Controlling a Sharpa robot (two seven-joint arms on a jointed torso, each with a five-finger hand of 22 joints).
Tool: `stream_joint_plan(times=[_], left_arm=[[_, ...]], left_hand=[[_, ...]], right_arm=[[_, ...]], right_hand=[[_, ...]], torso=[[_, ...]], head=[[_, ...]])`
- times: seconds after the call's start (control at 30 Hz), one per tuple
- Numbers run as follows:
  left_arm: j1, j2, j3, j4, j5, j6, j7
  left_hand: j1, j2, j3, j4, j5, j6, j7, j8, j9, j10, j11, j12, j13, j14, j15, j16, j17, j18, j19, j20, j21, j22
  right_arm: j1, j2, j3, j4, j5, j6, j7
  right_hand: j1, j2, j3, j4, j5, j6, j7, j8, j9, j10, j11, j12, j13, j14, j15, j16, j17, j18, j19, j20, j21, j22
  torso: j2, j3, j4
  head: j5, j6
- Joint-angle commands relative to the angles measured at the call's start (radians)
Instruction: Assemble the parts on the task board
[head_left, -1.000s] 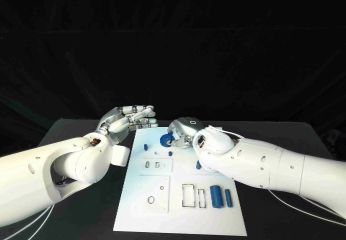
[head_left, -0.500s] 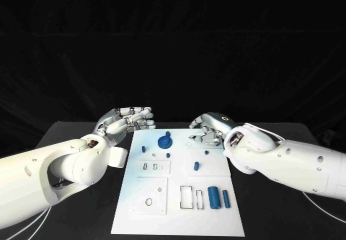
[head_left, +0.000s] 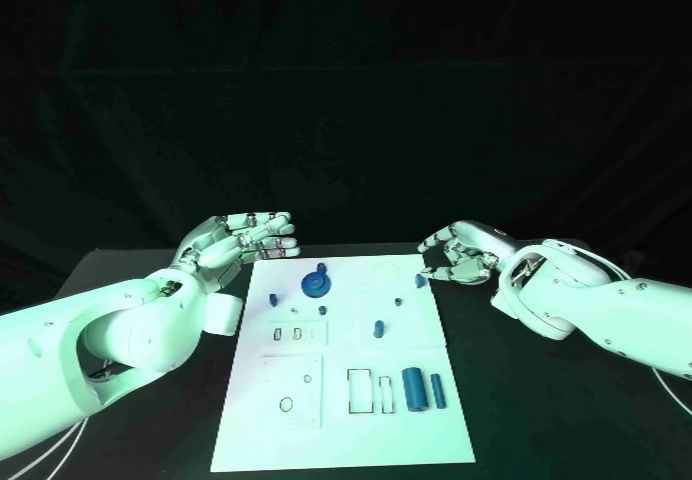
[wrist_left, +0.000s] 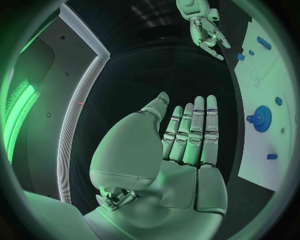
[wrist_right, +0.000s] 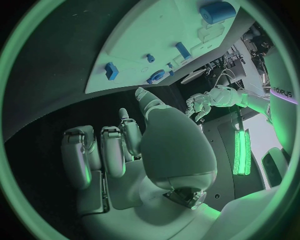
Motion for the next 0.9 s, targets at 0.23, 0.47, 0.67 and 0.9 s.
stream_joint_plan(times=[0.23,0.47,0.67,0.9], left_arm=[[0.0,0.004,0.0,-0.005,0.0,0.028,0.008],[0.0,0.005,0.0,-0.006,0.0,0.028,0.005],[0.0,0.004,0.0,-0.008,0.0,0.028,0.005],[0.0,0.005,0.0,-0.009,0.0,0.028,0.005]], left_hand=[[0.002,0.007,0.001,-0.004,0.003,0.002,0.004,-0.005,-0.001,0.003,0.004,-0.007,-0.001,0.006,0.0,-0.005,0.002,0.004,0.006,-0.001,0.003,-0.001],[0.002,0.007,0.001,-0.004,0.003,0.002,0.004,-0.005,-0.001,0.003,0.004,-0.007,-0.001,0.006,0.0,-0.005,0.002,0.004,0.006,-0.001,0.003,-0.001],[0.002,0.007,0.001,-0.004,0.003,0.002,0.004,-0.005,-0.001,0.003,0.004,-0.007,-0.001,0.006,0.0,-0.005,0.002,0.004,0.006,-0.001,0.003,-0.001],[0.002,0.007,0.001,-0.004,0.003,0.002,0.004,-0.005,-0.001,0.003,0.004,-0.007,-0.001,0.006,0.0,-0.005,0.002,0.004,0.006,-0.001,0.003,-0.001]], right_arm=[[-0.018,0.024,0.0,-0.064,0.029,0.081,0.042],[-0.029,0.055,-0.003,-0.106,0.013,0.094,0.033],[-0.037,0.066,-0.004,-0.119,0.002,0.1,0.027],[-0.041,0.08,-0.005,-0.135,-0.003,0.091,0.02]], right_hand=[[0.024,-0.001,0.0,-0.013,0.011,0.002,-0.001,-0.001,0.001,-0.004,-0.003,-0.002,0.045,0.086,-0.007,-0.001,0.177,-0.014,0.106,-0.005,0.005,0.263],[0.043,0.002,0.006,-0.027,0.011,0.007,-0.003,-0.001,0.002,-0.001,-0.005,0.002,0.049,0.087,-0.009,0.0,0.179,-0.014,0.106,-0.007,0.005,0.263],[0.048,0.002,0.008,-0.031,0.012,0.01,-0.003,-0.001,0.003,0.0,-0.006,0.002,0.05,0.087,-0.01,0.001,0.181,-0.014,0.106,-0.007,0.005,0.263],[0.049,0.006,0.01,-0.031,0.012,0.014,-0.003,0.001,0.004,0.003,-0.005,0.006,0.053,0.088,-0.01,0.002,0.183,-0.014,0.106,-0.008,0.005,0.263]], torso=[[0.006,-0.0006,0.0045],[0.005,-0.0005,0.0045],[0.003,-0.0002,0.0019],[0.003,0.0013,0.0029]], head=[[0.0,-0.01],[0.003,-0.017],[0.007,-0.02],[0.007,-0.018]])
